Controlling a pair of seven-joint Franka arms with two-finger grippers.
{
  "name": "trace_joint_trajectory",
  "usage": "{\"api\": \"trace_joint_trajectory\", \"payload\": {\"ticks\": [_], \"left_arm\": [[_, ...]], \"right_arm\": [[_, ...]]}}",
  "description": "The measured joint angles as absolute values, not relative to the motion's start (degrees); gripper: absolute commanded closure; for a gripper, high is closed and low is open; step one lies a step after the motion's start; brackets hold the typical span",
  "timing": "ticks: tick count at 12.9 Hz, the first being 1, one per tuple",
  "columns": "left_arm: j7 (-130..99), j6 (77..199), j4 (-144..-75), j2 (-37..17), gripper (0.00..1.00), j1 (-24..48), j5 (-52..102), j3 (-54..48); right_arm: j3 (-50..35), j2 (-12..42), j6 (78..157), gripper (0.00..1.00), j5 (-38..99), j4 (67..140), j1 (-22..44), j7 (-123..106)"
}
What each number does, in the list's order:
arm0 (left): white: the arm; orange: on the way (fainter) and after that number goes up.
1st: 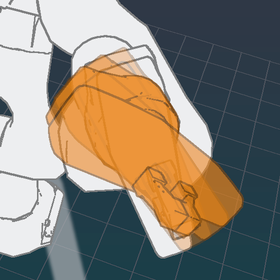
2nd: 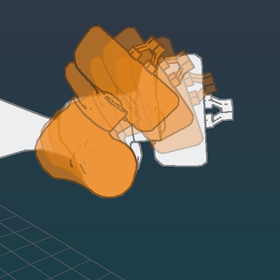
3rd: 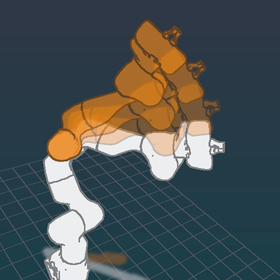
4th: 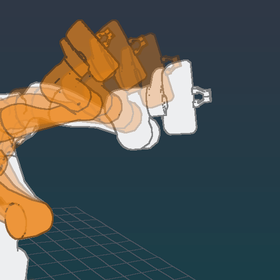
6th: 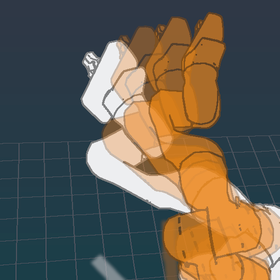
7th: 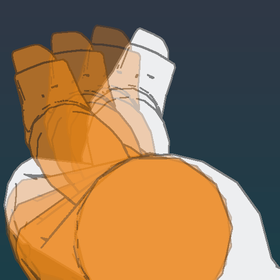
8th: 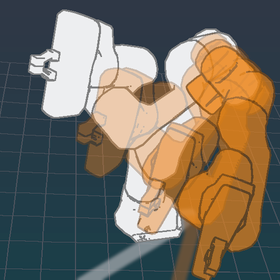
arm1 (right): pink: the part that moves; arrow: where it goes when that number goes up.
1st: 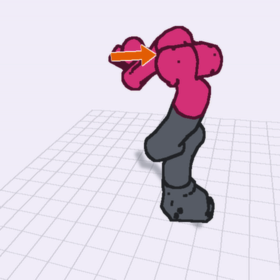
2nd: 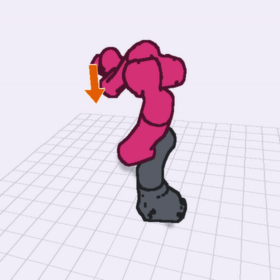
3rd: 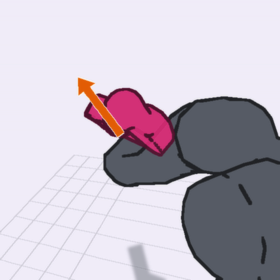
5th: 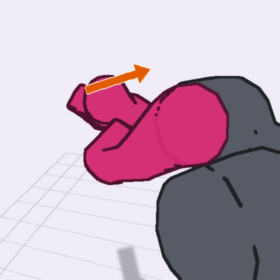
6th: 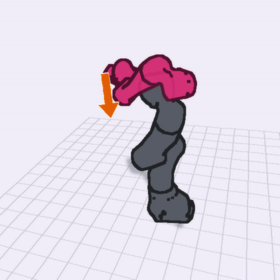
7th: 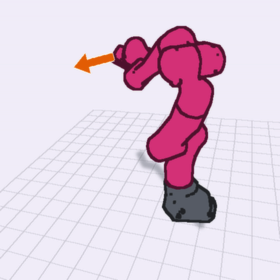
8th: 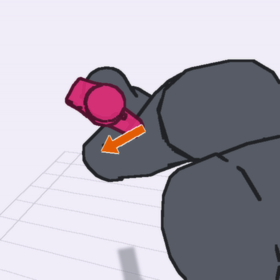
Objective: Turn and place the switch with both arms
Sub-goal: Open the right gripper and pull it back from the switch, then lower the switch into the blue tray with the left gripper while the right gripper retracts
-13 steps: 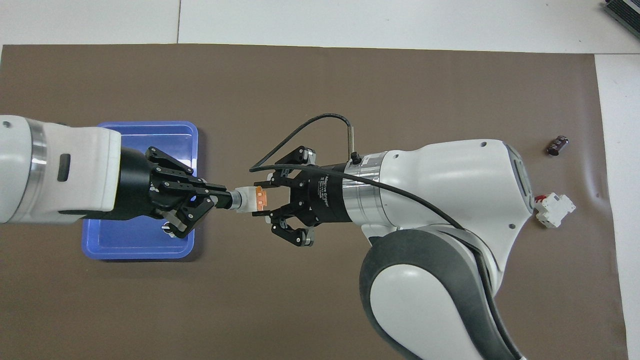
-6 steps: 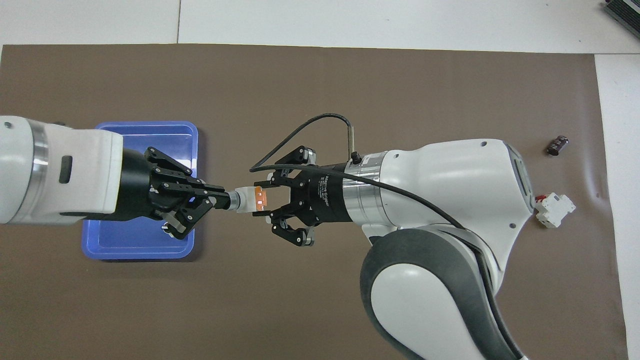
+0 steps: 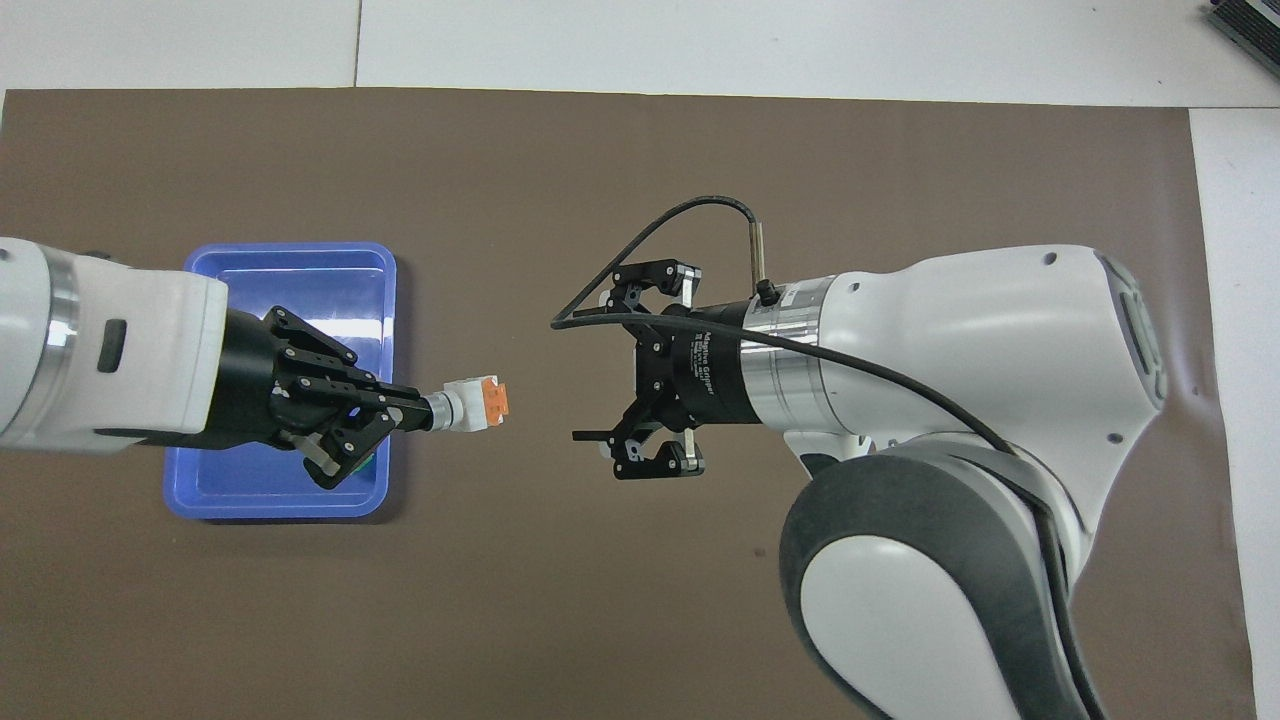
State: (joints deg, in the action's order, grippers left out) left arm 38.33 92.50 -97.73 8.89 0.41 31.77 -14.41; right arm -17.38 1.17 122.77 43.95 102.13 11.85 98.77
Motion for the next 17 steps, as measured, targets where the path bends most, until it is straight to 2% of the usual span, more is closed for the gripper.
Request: {"api": "trace_joint_trajectory", "payload": {"ticks": [5,8,10,14,17], "left_arm": [[41.0,93.2,-98.3,8.9,1.0,-0.7,21.3,-14.4],[42.3,96.7,-101.7,8.9,1.0,-0.7,12.8,-14.4],[43.5,100.8,-106.0,9.0,1.0,-0.8,7.4,-14.4],[47.1,109.8,-115.7,8.7,1.0,-1.9,-1.7,-14.2],[52.3,114.0,-118.2,5.2,1.0,-2.8,-8.6,-14.2]], "right_arm": [[-17.3,-2.4,118.8,0.0,26.3,101.9,9.1,89.3],[-17.1,-2.4,116.6,0.0,24.3,102.3,2.3,70.4],[-16.5,-2.4,112.8,0.0,18.0,102.2,-1.6,56.8],[-9.4,-2.6,108.9,0.0,5.2,102.0,1.2,35.5],[-1.4,-3.0,103.5,0.0,2.0,99.8,1.5,18.5]]}}
